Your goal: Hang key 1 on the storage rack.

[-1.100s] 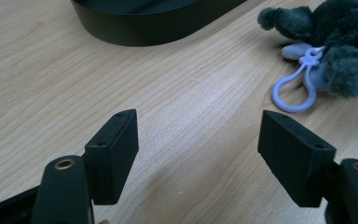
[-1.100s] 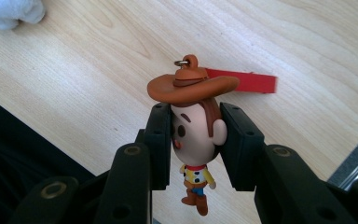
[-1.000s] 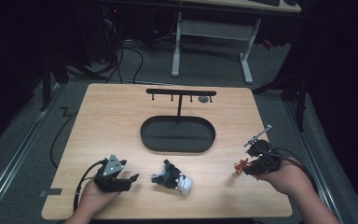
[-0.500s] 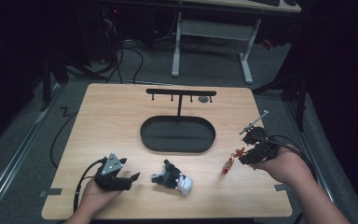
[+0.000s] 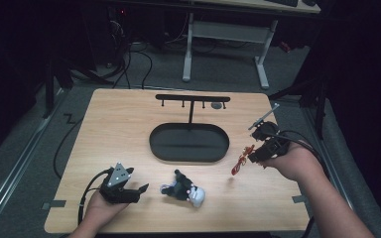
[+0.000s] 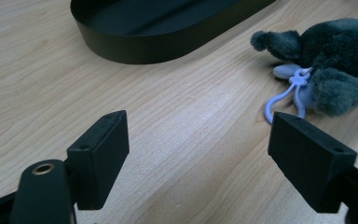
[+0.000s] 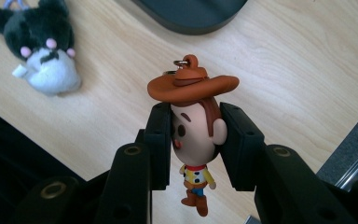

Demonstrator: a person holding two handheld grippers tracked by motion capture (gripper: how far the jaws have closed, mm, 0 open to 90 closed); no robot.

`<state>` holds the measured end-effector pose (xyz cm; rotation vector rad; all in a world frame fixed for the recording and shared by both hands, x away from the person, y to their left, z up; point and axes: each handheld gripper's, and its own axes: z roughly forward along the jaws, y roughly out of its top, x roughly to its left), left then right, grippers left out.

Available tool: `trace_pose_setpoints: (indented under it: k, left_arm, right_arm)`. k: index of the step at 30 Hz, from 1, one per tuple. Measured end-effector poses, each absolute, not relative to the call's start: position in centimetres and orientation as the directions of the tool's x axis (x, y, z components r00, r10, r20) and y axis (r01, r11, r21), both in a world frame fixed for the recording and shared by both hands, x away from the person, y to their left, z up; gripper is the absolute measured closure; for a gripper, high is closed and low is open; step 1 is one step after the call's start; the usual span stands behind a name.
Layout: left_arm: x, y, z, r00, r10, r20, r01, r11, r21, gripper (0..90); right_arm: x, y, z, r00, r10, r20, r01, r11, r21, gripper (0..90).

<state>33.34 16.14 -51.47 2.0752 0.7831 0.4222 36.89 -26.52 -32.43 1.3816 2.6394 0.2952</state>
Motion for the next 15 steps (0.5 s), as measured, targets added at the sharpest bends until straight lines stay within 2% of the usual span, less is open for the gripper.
trace_pose_setpoints:
  k: [15]
  left_arm:
    - [33.3, 16.0, -51.7, 0.760, 0.650, 0.012, 0.375, -0.452, 0.809, 21.0]
  right_arm:
    - [40.1, -25.7, -31.3, -0.553, 0.833, -0.037, 0.797, 0.541, 0.268, 66.5]
